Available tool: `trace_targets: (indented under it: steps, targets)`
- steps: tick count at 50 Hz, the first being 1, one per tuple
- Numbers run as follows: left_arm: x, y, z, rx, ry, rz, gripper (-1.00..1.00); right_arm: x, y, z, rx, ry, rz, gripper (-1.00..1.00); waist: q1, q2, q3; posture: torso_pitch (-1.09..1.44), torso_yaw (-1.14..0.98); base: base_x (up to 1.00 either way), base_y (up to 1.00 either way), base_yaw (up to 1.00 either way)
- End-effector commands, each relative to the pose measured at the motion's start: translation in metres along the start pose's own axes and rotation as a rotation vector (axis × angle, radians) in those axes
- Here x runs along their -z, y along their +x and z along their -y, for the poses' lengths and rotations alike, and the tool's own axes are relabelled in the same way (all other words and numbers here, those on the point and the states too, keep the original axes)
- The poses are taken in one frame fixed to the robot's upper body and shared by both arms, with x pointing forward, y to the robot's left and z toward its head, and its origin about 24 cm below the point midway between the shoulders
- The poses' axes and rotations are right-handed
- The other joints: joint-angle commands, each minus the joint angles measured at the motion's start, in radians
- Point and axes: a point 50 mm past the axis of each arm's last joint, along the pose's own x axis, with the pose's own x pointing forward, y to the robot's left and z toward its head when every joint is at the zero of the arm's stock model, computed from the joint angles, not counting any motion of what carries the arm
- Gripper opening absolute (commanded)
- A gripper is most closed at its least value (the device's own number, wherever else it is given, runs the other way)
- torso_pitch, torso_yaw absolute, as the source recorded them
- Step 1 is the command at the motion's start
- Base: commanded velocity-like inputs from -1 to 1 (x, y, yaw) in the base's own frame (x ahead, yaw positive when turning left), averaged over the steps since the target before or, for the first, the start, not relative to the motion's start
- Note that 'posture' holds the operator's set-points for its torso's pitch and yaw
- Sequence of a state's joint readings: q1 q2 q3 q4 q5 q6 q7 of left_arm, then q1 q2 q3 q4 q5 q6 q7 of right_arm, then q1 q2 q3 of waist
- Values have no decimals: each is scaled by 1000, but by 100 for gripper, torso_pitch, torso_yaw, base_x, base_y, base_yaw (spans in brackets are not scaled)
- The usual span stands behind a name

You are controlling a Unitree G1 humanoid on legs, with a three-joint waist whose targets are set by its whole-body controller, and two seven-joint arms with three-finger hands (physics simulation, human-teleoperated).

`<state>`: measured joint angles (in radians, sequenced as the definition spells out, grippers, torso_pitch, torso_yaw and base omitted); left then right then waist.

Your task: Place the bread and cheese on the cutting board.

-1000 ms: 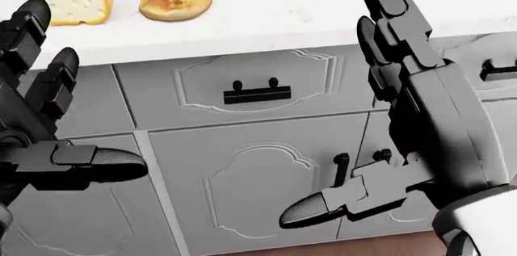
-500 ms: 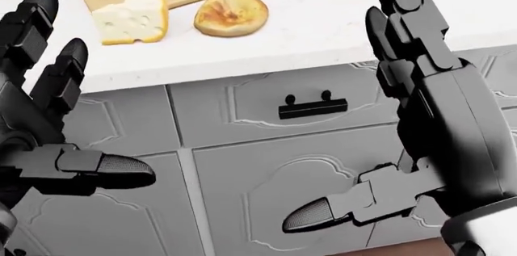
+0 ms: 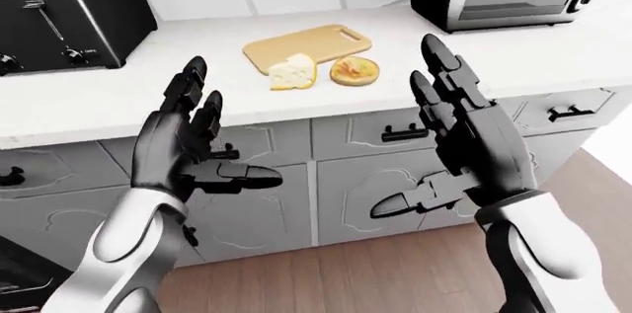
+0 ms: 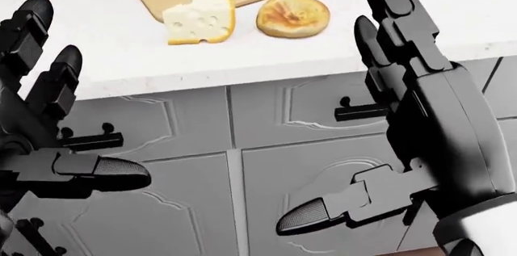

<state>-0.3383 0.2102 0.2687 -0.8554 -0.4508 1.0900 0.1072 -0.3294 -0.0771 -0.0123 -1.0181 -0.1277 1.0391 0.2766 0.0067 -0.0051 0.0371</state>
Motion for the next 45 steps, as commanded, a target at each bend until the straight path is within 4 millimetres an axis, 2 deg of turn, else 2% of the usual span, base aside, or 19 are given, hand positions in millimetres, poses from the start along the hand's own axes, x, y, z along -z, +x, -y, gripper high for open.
trace_targets:
  steps: [1, 4, 6, 10, 14, 16, 17, 18, 20, 26, 28, 30, 31, 33, 39, 41, 43, 44, 45]
  targets:
    - [-12, -1, 4, 23, 7, 77, 100, -11, -2, 2, 18, -20, 69, 100, -6, 10, -11, 0, 0, 13, 0, 0]
    - [-11, -1, 4, 24, 7, 75, 100, -11, -2, 2, 17, -20, 68, 100, -6, -31, -18, 0, 0, 12, 0, 0]
    - [-11, -1, 4, 24, 7, 75, 100, -11, -2, 2, 17, -19, 68, 100, -12, -8, -10, 0, 0, 12, 0, 0]
    - [-11, -2, 4, 23, 6, 75, 100, -11, -2, 2, 18, -18, 70, 100, -3, -12, -14, 0, 0, 12, 0, 0]
    - [-11, -2, 4, 25, 6, 74, 100, -11, -2, 2, 15, -22, 71, 100, -6, 20, -1, 0, 0, 12, 0, 0]
    - [-11, -2, 4, 25, 7, 74, 100, -11, -2, 1, 14, -23, 71, 100, -12, 61, -6, 0, 0, 12, 0, 0]
    - [-11, -2, 4, 25, 6, 73, 100, -11, -2, 1, 14, -23, 71, 100, -14, 96, -20, 0, 0, 13, 0, 0]
    - [-11, -2, 5, 25, 6, 73, 100, -11, -2, 1, 13, -23, 72, 100, -5, 69, -12, 0, 0, 13, 0, 0]
    - [-11, -2, 5, 26, 6, 74, 100, -12, -2, 1, 13, -22, 72, 100, -6, 81, -6, 0, 0, 13, 0, 0]
    - [-12, -2, 5, 27, 6, 75, 100, -14, -1, 3, 17, -20, 78, 100, -2, 32, -6, 0, 0, 12, 0, 0]
    - [-12, -2, 5, 28, 6, 75, 100, -14, -1, 3, 17, -21, 78, 100, 1, 3, -6, 0, 0, 12, 0, 0]
    - [-12, -2, 5, 29, 7, 75, 100, -15, 0, 3, 18, -22, 79, 100, 3, -53, -22, 0, 0, 13, 0, 0]
    - [-13, -2, 6, 29, 7, 75, 100, -15, 0, 3, 19, -22, 79, 100, -2, -35, -17, 0, 0, 12, 0, 0]
    - [-13, -2, 6, 30, 7, 75, 100, -15, 0, 3, 21, -21, 80, 100, -2, -37, -13, 0, 0, 12, 0, 0]
    - [-12, -2, 6, 30, 7, 74, 100, -14, 0, 3, 21, -21, 80, 100, -6, 16, 1, 0, 0, 12, 0, 0]
    - [-12, -2, 6, 30, 7, 74, 100, -14, 0, 3, 20, -22, 80, 100, -11, 52, 0, 0, 0, 12, 0, 0]
    - [-12, -2, 6, 31, 6, 73, 100, -14, 0, 3, 19, -22, 80, 100, -13, 122, -25, 0, 0, 12, 0, 0]
    - [-11, -2, 6, 31, 7, 72, 100, -14, 0, 3, 19, -22, 80, 100, -2, 71, -13, 0, 0, 12, 0, 0]
    - [-11, -2, 6, 31, 7, 72, 100, -15, 0, 3, 19, -22, 80, 100, -10, 91, -10, 0, 0, 12, 0, 0]
